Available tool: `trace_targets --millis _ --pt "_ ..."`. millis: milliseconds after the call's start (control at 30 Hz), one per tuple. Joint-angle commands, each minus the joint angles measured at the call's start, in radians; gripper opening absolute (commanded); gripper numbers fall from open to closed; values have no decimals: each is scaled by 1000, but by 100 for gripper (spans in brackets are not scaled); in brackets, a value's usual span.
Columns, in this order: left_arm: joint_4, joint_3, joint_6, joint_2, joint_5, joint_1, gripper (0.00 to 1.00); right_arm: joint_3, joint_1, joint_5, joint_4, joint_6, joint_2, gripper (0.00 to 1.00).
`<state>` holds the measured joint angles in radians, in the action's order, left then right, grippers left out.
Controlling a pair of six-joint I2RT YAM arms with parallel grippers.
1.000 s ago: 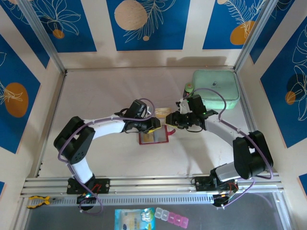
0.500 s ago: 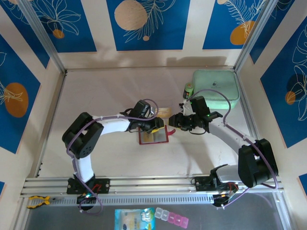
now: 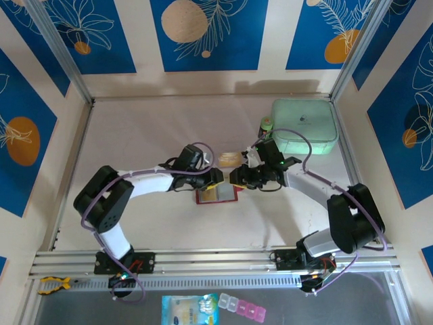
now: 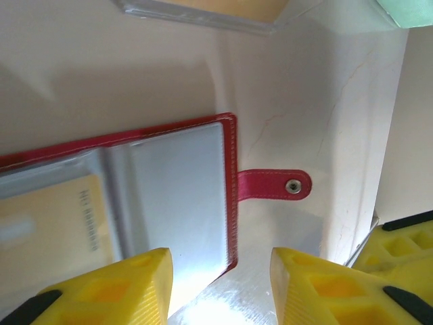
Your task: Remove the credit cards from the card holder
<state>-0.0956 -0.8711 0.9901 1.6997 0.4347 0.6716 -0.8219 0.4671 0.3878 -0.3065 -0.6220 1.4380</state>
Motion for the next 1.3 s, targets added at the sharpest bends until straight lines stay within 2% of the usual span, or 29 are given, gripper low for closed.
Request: trace_targets --millis 0,267,600,767,1267 --pt "-47 71 7 -57 -17 -29 42 -51 31 -10 -11 -17 39 37" --pt "-60 204 10 -146 -19 -86 36 -126 95 -34 -25 -28 150 36" --pt "-34 241 -14 -158 -14 -124 16 -205 138 -49 -55 -19 254 35" --pt "-21 245 -25 -139 -16 -132 10 -246 153 -68 -89 -9 289 35" --pt "-69 267 -23 -81 7 -145 2 -313 169 -78 -131 -6 377 35"
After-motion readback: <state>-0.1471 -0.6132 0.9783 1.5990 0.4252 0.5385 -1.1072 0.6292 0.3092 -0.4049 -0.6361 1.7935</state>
